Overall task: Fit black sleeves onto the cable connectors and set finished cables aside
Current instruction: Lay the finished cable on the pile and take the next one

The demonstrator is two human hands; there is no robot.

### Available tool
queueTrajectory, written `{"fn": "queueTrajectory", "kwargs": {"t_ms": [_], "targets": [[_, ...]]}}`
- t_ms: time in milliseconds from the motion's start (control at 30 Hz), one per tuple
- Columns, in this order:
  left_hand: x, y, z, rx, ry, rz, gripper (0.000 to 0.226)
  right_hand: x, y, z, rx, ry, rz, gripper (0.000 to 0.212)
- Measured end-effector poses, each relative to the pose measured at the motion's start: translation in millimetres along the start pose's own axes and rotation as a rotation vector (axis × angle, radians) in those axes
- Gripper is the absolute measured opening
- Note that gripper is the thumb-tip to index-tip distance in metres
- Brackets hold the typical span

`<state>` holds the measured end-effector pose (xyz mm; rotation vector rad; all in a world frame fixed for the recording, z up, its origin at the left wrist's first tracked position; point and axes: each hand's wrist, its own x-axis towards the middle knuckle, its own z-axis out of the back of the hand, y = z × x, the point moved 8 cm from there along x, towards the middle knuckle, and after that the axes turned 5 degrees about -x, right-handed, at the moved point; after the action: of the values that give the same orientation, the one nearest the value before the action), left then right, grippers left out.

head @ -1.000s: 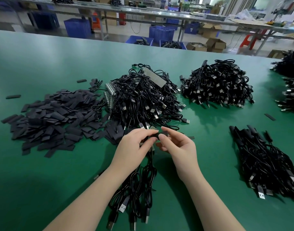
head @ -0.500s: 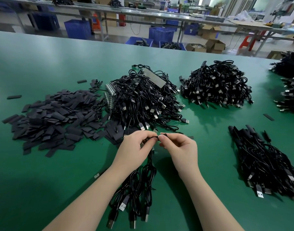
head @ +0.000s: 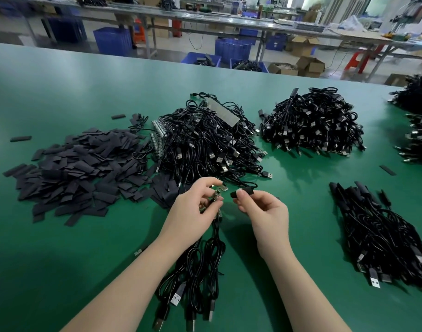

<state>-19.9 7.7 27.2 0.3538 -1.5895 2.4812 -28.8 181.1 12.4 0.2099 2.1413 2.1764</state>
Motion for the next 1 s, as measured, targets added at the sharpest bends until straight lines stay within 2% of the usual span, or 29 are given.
{"fn": "queueTrajectory", "kwargs": {"t_ms": [167,400,767,1000], "targets": [[-2.0,-3.8,3.5,0.039,-0.057,-0.007,0.030,-1.3,-0.8,-1.2,0.048,0.001,0.009,0.016],[-1.1,-9.7,10.5,0.121,-0.099,-0.066,0.017,-3.1,2.6,-1.4,0.136,-0.015,0.013,0.008],[-1.9,-11.2,6.5,0.333,-0.044,-0.089,0.018,-2.5,3.9,1.7,0.113,-0.028,0.045,0.008],[-0.8,-5.1,5.4,0.238,-0.027,-0.041,0.022,-1.6,3.7,1.8,0.013,-0.037,0.081,0.009]]}}
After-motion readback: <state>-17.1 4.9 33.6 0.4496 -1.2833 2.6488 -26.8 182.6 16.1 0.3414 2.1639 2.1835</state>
